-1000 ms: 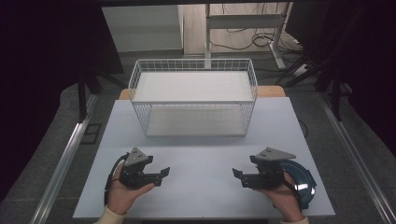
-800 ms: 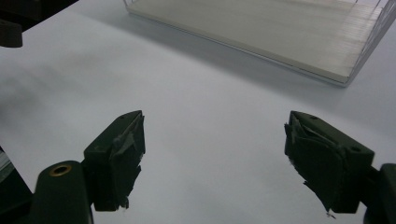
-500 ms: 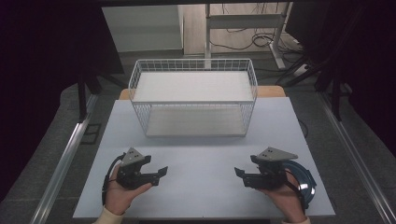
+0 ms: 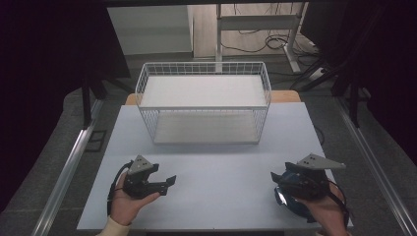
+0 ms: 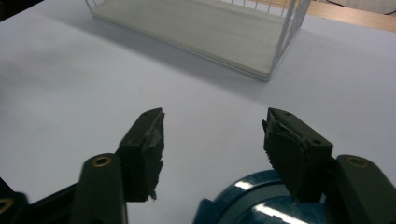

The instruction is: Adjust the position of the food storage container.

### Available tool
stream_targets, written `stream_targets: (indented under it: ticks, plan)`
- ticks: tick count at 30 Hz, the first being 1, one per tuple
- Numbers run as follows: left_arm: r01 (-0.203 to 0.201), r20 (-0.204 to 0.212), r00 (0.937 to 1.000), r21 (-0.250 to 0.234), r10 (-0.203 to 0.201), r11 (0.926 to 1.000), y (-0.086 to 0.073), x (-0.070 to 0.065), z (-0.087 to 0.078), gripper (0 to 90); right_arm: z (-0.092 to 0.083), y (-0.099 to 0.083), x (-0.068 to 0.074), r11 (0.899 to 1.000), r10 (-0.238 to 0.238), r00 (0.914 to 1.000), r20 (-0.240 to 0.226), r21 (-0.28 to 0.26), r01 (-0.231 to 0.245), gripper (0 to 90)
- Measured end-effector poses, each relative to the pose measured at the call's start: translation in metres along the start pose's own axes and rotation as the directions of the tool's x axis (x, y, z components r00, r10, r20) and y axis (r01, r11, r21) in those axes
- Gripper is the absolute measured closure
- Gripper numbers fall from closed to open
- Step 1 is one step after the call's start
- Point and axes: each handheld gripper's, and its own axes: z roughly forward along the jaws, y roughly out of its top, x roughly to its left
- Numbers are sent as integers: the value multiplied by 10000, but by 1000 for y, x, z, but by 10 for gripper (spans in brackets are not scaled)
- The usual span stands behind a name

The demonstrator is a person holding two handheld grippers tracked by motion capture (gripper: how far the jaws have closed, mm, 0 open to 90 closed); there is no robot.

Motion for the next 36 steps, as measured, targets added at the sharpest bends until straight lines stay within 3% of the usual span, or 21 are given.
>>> stream_targets:
  ticks: [7, 15, 19, 23, 27, 32, 36]
  plan:
    - [-12, -120, 9999, 237, 15, 9997, -3, -1, 4, 232, -2, -5, -7, 9994, -137, 9993, 344, 318, 126, 486]
    - [4, -162, 9999, 325, 1, 9995, -5, 0, 4, 234, -23, -15, -24, 9983, 79, 9932, 1164, 565, -146, 773]
    - [31, -174, 9998, 313, -26, 9995, -5, 0, 3, 234, -36, -26, -33, 9970, 176, 9897, 1420, 716, -280, 872]
    - [57, -184, 9998, 324, -51, 9995, -5, 0, 3, 234, -48, -42, -43, 9940, 365, 9810, 1907, 940, -553, 895]
    - [94, -107, 9999, 320, -91, 9994, -5, 1, 2, 244, -58, -57, -45, 9922, 592, 9760, 2096, 953, -807, 896]
    - [165, -98, 9998, 328, -161, 9993, -4, 2, 2, 245, -76, -77, -48, 9853, 939, 9534, 2866, 1107, -1303, 896]
    - [62, -113, 9999, 413, -58, 9991, -5, 0, 4, 243, -78, -86, -55, 9760, 1015, 9353, 3390, 1482, -1597, 896]
